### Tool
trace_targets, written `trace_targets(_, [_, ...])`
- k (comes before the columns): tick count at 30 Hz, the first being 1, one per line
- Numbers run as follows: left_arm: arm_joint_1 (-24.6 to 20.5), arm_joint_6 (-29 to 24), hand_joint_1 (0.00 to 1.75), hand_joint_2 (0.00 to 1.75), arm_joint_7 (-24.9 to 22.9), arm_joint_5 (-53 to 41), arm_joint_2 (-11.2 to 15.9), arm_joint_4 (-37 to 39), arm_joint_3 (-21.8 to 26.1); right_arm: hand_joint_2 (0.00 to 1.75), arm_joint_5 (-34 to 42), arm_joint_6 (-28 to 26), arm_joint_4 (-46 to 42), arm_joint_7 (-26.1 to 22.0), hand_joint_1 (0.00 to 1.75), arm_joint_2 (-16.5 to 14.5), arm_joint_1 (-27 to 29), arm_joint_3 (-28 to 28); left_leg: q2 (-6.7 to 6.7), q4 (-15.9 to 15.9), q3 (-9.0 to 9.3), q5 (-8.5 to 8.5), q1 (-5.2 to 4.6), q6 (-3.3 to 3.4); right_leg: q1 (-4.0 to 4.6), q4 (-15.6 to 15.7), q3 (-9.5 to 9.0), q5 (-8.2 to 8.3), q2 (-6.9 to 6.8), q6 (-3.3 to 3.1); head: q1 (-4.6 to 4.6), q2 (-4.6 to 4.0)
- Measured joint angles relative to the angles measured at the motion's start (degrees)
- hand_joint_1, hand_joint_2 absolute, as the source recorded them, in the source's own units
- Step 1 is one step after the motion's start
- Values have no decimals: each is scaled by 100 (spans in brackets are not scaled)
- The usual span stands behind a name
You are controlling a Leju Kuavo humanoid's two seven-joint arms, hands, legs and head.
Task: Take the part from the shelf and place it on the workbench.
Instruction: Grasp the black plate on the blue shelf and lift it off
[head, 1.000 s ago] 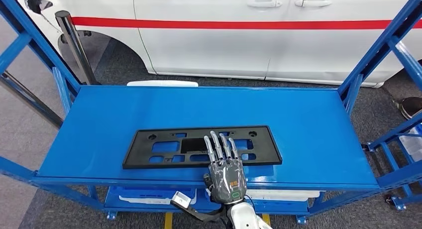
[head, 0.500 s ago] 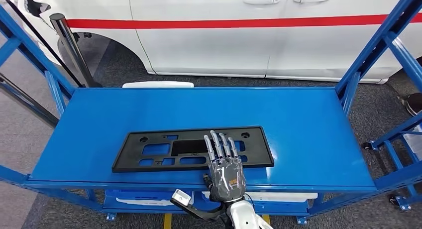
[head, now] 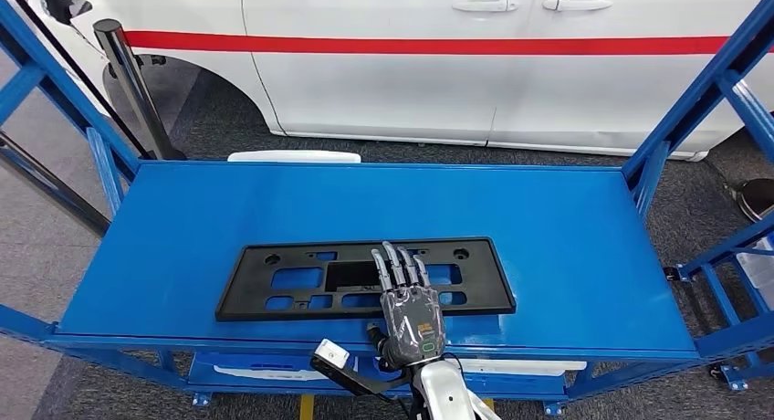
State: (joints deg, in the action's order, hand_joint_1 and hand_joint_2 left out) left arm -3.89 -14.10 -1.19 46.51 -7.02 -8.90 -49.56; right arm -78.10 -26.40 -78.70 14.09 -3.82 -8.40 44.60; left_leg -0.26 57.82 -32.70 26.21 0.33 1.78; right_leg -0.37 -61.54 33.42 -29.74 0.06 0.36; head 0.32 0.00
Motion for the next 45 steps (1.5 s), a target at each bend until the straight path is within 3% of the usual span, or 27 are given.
trace_targets(3, [-6, -8, 0, 0, 41, 17, 2, 0, -35, 175, 221, 154, 19, -19, 0, 29, -9, 8, 11, -29, 25, -5, 1, 66, -16, -956, 463, -463, 1, 44, 2, 0])
trace_targets(5, [-6, -11, 0, 0, 72, 30, 4, 0, -47, 175, 393, 271, 54, -37, 0, 67, -18, 11, 7, -18, 28, 7, -2, 72, -39, -1318, 670, -497, -1, 70, 2, 0])
trace_targets(6, [-4, -11, 0, 0, 91, 37, 4, 0, -50, 175, 468, 323, 72, -48, 0, 85, -31, 13, 3, -4, 32, 17, 1, 64, -54, -1177, 621, -348, -2, 79, 3, 0])
trace_targets(9, [-3, -13, 0, 0, 144, 58, 4, 0, -57, 175, 645, 461, 103, -85, 0, 129, -109, 30, -9, 79, 28, 79, -1, 3, -76, -176, 178, 156, -2, 68, 2, 0])
trace_targets(11, [-7, -21, 0, 0, 165, 75, 5, 1, -59, 175, 748, 548, 113, -102, 0, 150, -171, 61, -9, 116, 13, 107, -18, -59, -56, 110, 63, 203, 7, 29, 0, 0])
trace_targets(13, [-9, -31, 0, 0, 178, 86, 7, 1, -60, 175, 810, 588, 116, -107, 0, 162, -214, 91, -8, 111, 13, 117, -11, -121, -47, 143, 55, 219, 13, -32, 0, 0])
trace_targets(15, [-11, -38, 0, 0, 187, 96, 7, 0, -61, 175, 829, 595, 118, -106, 0, 171, -246, 105, -7, 276, -47, 254, 8, -180, -63, 186, 23, 241, 1, -104, -1, 0])
trace_targets(18, [-7, -50, 0, 0, 200, 108, 10, 2, -62, 175, 844, 612, 134, -105, 0, 187, -268, 116, -5, 1225, -469, 748, 31, -249, -71, 208, 9, 250, -22, -157, -1, 0])
trace_targets(20, [2, -64, 0, 0, 209, 119, 15, 2, -62, 175, 894, 671, 148, -99, 0, 202, -279, 130, -4, 1643, -670, 827, 37, -271, -67, 206, 4, 246, -23, -161, -1, 0])
trace_targets(21, [6, -74, 0, 0, 215, 126, 16, 2, -62, 175, 939, 718, 150, -93, 0, 210, -293, 138, -4, 1539, -624, 701, 39, -270, -67, 205, -5, 244, -16, -160, -1, 0])
trace_targets(24, [6, -93, 0, 0, 233, 143, 20, 1, -62, 175, 1078, 840, 152, -84, 0, 238, -357, 151, -3, 477, -127, 168, 30, -233, -62, 200, -38, 229, 9, -128, -2, 0])
trace_targets(26, [-2, -96, 0, 0, 245, 166, 21, 0, -62, 175, 1170, 890, 165, -86, 0, 257, -403, 152, -8, 108, 39, 96, 5, -184, -47, 207, -36, 234, 19, -70, -1, 0])
trace_targets(30, [5, -98, 0, 0, 255, 208, 24, 2, -62, 175, 1304, 964, 205, -93, 0, 281, -483, 152, -3, -13, 83, 37, 18, -31, -45, 150, -11, 180, 21, 59, 3, 0])
trace_targets(31, [4, -97, 0, 0, 256, 216, 24, 2, -62, 175, 1324, 978, 216, -97, 33, 288, -497, 152, 5, -48, 92, 12, 29, 10, -44, -48, 78, 48, 18, 78, 4, 0])
trace_targets(34, [3, -86, 0, 0, 259, 227, 26, 2, -62, 175, 1373, 1010, 254, -107, 161, 307, -510, 152, 13, -59, 78, -4, 13, 57, -45, -1081, 560, -456, 13, 104, 6, 0])
trace_targets(35, [8, -83, 0, 0, 260, 228, 27, 2, -62, 175, 1386, 1021, 269, -111, 171, 313, -509, 154, 12, -55, 76, -3, 10, 58, -46, -1278, 654, -486, 12, 106, 7, 0])
trace_targets(36, [12, -80, 0, 0, 260, 228, 27, 2, -62, 175, 1400, 1034, 285, -115, 171, 318, -509, 156, 9, -49, 75, -1, 8, 57, -46, -1264, 649, -406, 12, 102, 7, 0])
trace_targets(38, [14, -75, 0, 0, 262, 228, 26, 2, -62, 175, 1422, 1055, 310, -123, 173, 323, -516, 160, -1, -23, 77, 11, 8, 41, -46, -645, 349, -20, 10, 75, 7, 0])
trace_targets(40, [11, -72, 0, 0, 264, 228, 25, 1, -63, 175, 1430, 1065, 322, -133, 175, 322, -546, 170, -9, 31, 58, 42, -14, -4, -29, 29, 35, 218, 11, 30, 5, 0])
trace_targets(41, [11, -69, 0, 0, 265, 228, 25, 2, -63, 175, 1430, 1066, 325, -138, 175, 322, -563, 180, -10, 50, 48, 54, -23, -30, -19, 171, -25, 237, 12, 9, 4, 0])
trace_targets(45, [14, -10, 0, 0, 262, 230, 27, 2, -64, 175, 1428, 1067, 330, -171, 175, 317, -619, 209, -11, 136, 22, 139, -3, -149, -14, 259, -57, 253, 4, -111, 2, 0])
